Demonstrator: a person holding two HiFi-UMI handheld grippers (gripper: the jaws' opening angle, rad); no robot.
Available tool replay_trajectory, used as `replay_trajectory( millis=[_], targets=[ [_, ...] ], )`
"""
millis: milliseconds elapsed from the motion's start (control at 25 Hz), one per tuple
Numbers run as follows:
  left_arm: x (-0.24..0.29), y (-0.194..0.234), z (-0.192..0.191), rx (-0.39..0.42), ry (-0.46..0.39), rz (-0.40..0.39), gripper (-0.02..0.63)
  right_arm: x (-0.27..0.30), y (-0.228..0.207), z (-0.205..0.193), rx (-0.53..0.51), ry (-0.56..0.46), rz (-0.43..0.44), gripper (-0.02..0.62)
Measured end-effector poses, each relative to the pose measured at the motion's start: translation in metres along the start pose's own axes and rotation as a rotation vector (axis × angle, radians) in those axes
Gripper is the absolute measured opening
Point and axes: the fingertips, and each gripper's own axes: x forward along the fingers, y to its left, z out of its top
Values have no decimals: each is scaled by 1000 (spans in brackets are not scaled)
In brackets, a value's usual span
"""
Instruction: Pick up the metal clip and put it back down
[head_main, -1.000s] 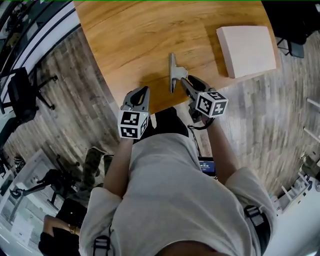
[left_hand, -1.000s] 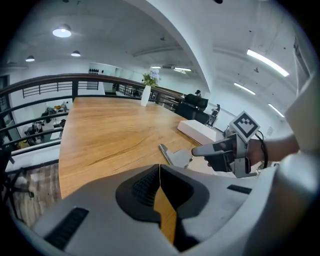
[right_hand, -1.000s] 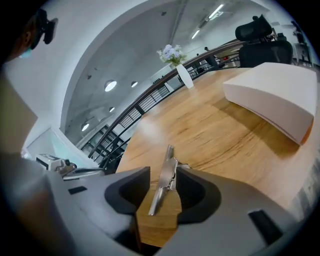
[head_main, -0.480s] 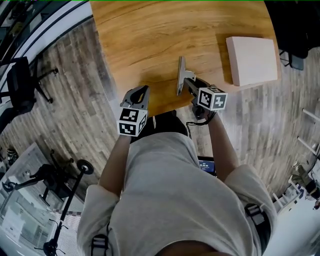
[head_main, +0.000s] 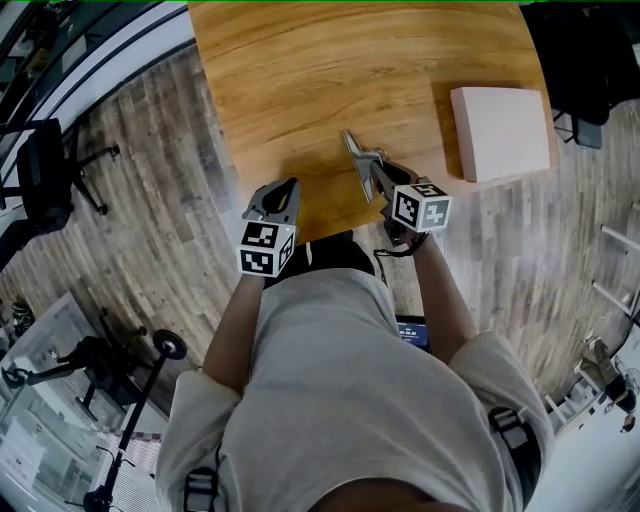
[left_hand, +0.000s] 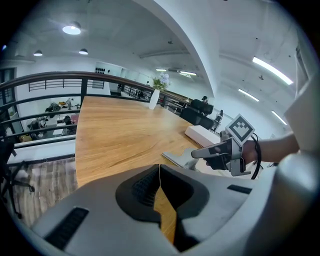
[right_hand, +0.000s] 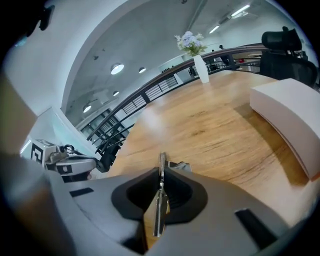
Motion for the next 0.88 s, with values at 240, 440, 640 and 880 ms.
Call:
replay_trajectory(
  millis=[240, 440, 640, 880],
  targets=[
    [-16, 7, 19, 9, -44, 14, 26, -9, 31, 29, -152, -52, -20, 44],
    [-31, 10, 38, 23, -101, 29, 26, -18, 59, 53, -314, -100, -49, 44],
    [-47, 12, 58, 45, -160, 50, 26, -37, 88, 76, -393, -166, -47, 44],
    [-70, 20, 89, 66, -241, 78, 26, -59, 132, 108, -477, -238, -28, 43]
  ],
)
